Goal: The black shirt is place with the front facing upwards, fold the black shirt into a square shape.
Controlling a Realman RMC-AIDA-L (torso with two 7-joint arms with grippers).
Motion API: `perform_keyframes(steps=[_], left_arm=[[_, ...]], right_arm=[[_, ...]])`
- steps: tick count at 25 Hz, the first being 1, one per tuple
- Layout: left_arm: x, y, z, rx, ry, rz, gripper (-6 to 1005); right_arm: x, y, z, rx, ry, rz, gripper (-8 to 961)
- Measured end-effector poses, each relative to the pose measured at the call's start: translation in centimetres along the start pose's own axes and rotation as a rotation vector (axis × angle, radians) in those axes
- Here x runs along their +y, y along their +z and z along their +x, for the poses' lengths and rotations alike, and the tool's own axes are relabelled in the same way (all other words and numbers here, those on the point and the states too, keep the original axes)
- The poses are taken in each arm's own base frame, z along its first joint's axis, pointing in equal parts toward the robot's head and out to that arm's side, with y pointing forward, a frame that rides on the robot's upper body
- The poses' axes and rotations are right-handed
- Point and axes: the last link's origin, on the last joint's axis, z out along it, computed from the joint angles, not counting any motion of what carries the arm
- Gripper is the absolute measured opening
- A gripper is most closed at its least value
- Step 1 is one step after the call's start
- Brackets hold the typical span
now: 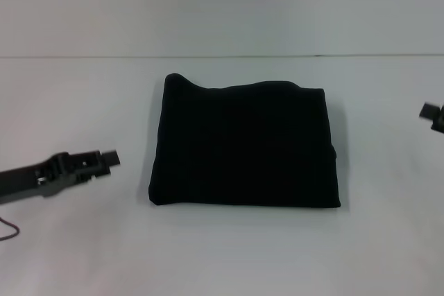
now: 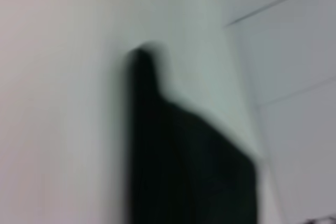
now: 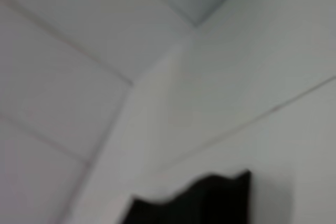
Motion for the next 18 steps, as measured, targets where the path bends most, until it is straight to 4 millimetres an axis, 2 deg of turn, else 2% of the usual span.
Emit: perform_keyframes(steps=[1,3,4,6,12,16,17,18], left_arm=[[0.0,0.0,0.0,0.000,0.000,0.000,224],[1.4,0.1,0.1,0.004,0.259,-0.084,310],[1.9,0.8,0.7,0.000,0.393,-0.095,369],[2.4,1.8,1.6,-0.012,0.493,-0.088,486],[4.0,5.7,2.7,-0.113,0.712,-0.076,703],[4.9,8.8,2.6,-0.182,0.808,-0.052,876],[5.0,9.2,2.6,-0.186,0.815,-0.047,919],[5.1,9.7,2.5,-0.190,0.822,-0.042,920]], right_arm=[[0.0,0.0,-0.1,0.027,-0.080,0.016,756],[0.3,0.2,-0.4,0.057,-0.228,0.027,757],[0.8,0.7,-0.4,0.070,-0.316,0.017,758],[2.1,1.9,-0.2,0.090,-0.476,-0.030,759],[5.9,7.0,1.1,0.180,-0.788,-0.154,762],[7.2,10.6,2.0,0.270,-0.890,-0.162,764],[7.2,10.6,2.0,0.270,-0.890,-0.162,765],[7.4,11.0,2.2,0.273,-0.887,-0.170,765]])
